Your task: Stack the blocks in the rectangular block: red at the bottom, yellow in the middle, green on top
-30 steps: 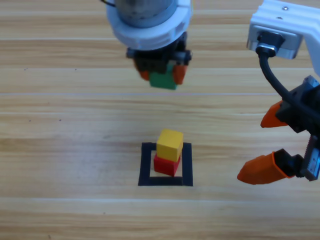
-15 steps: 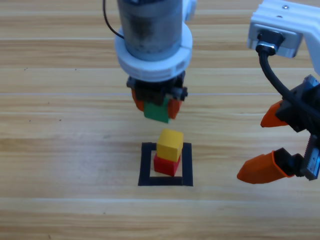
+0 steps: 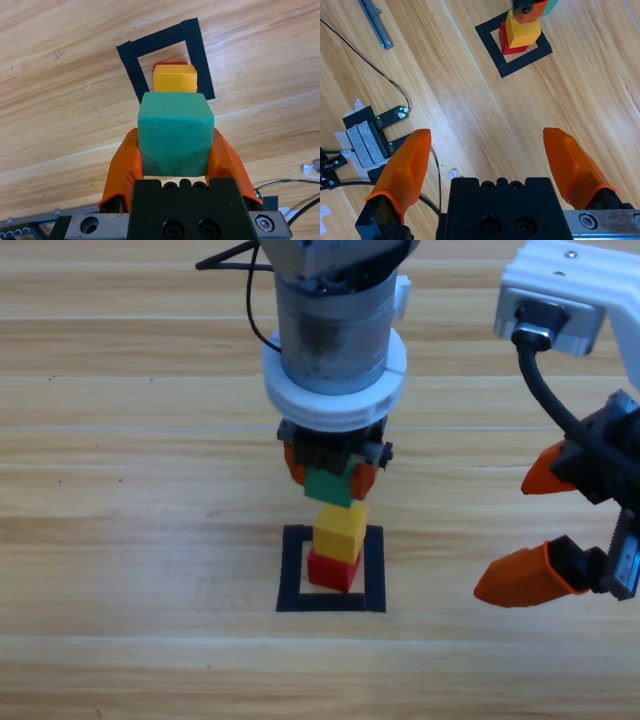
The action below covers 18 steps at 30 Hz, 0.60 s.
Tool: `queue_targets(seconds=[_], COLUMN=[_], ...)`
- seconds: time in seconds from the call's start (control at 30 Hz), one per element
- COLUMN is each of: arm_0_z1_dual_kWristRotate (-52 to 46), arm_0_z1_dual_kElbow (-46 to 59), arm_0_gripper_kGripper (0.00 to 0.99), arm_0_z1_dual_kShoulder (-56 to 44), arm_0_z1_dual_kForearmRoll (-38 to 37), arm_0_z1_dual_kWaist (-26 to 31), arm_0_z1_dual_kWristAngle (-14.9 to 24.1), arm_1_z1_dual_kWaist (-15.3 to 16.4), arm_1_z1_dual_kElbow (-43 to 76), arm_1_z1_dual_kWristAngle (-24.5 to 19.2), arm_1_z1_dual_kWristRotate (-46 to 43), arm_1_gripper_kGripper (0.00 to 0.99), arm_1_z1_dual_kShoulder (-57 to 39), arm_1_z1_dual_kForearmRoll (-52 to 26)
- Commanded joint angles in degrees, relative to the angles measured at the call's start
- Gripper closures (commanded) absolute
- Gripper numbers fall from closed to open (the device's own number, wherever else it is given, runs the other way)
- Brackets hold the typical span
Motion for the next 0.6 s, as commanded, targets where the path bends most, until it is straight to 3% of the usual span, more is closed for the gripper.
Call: queue_targets(seconds=[0.03, 0.6], arm_0_z1_dual_kWristRotate=[0.2, -0.6], arm_0_z1_dual_kElbow=[0.3, 1.7], arm_0_gripper_kGripper=[0.955, 0.955], arm_0_z1_dual_kShoulder=[4.2, 4.7], arm_0_z1_dual_kForearmRoll=[-1.5, -2.6], arm_0_z1_dual_kWaist=[0.5, 0.5], arm_0_z1_dual_kWristAngle=[-0.5, -0.5], arm_1_z1_dual_kWaist=[-1.6, -1.6], arm_1_z1_dual_kElbow=[-0.2, -0.3], arm_1_z1_dual_kWristAngle=[-0.2, -0.1], arm_1_z1_dual_kWristRotate=[0.2, 0.2], arm_1_gripper_kGripper=[0.001, 0.001], arm_1_z1_dual_kShoulder=[1.5, 1.6], arm_1_z1_dual_kForearmRoll=[0.6, 1.0])
